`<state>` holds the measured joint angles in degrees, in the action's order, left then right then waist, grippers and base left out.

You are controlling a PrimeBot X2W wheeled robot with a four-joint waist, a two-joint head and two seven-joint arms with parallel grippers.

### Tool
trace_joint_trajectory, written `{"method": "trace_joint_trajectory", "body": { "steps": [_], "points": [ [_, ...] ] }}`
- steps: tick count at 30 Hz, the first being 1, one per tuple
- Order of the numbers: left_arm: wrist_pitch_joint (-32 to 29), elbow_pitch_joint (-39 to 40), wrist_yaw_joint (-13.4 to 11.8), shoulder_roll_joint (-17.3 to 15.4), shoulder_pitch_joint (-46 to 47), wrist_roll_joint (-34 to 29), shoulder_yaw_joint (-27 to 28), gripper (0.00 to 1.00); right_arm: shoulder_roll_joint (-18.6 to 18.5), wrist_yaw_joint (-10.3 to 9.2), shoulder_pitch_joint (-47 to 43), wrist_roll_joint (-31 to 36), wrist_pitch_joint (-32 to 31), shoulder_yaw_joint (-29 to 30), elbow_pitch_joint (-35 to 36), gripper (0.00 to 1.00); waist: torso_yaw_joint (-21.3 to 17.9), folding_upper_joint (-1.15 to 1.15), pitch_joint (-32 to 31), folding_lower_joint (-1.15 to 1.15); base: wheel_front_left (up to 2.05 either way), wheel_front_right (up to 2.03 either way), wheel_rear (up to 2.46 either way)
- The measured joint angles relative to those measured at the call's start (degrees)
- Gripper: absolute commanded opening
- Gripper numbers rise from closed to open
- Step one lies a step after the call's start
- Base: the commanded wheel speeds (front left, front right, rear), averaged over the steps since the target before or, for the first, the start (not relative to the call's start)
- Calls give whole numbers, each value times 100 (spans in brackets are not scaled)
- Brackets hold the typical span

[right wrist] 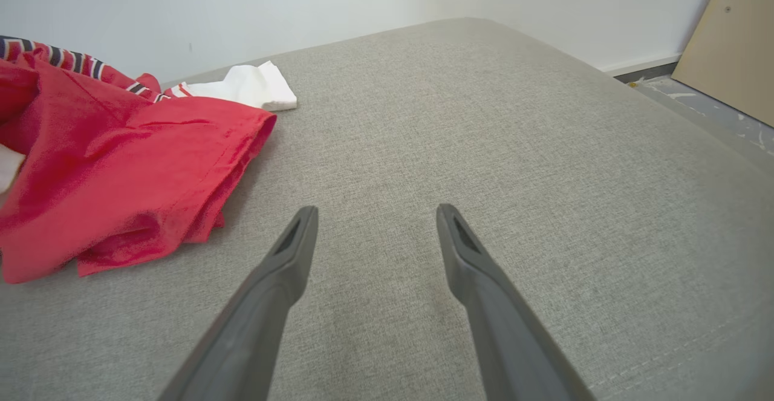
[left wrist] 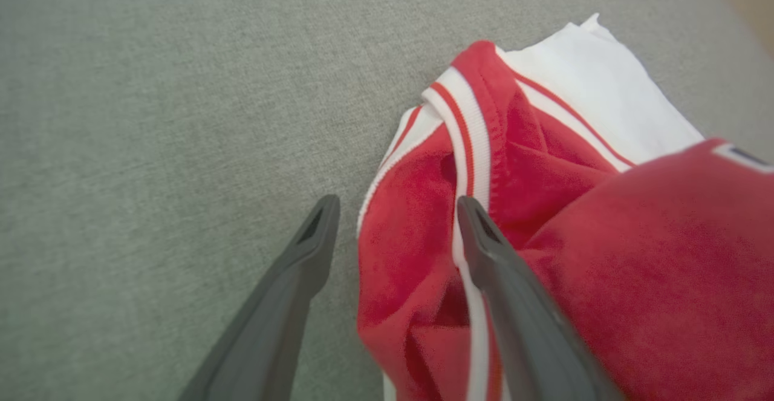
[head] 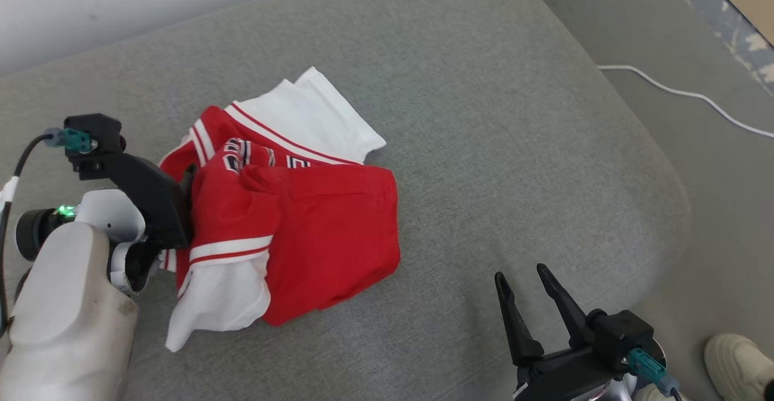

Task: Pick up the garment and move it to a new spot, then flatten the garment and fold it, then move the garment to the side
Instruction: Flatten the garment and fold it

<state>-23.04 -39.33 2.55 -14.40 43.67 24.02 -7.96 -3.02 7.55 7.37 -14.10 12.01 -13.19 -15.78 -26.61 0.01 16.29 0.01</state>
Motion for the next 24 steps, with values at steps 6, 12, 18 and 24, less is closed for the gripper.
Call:
{"method": "trace_joint_trajectory", "body": {
  "steps": [6, 12, 18, 24],
  "points": [
    [-75, -164, -114, -24, 105, -100, -129, 0, 5, 0, 87, -69, 57, -44, -59, 100, -208, -1, 152, -1, 0, 0, 0],
    [604, 2, 94, 129, 142, -143, -298, 0, 9, 1, 101, -96, 69, -44, -176, 100, -176, 0, 69, -1, 0, 0, 0],
    [1812, 456, 363, 426, 574, -319, -705, 0, 10, 1, 103, -97, 82, -51, -250, 100, -83, -1, -130, -1, 0, 0, 0],
    [2621, 715, 454, 683, 1077, -319, -1074, 0, 10, 0, 138, -102, 38, -186, -307, 100, -81, -1, -345, -2, 0, 0, 0]
  ]
}}
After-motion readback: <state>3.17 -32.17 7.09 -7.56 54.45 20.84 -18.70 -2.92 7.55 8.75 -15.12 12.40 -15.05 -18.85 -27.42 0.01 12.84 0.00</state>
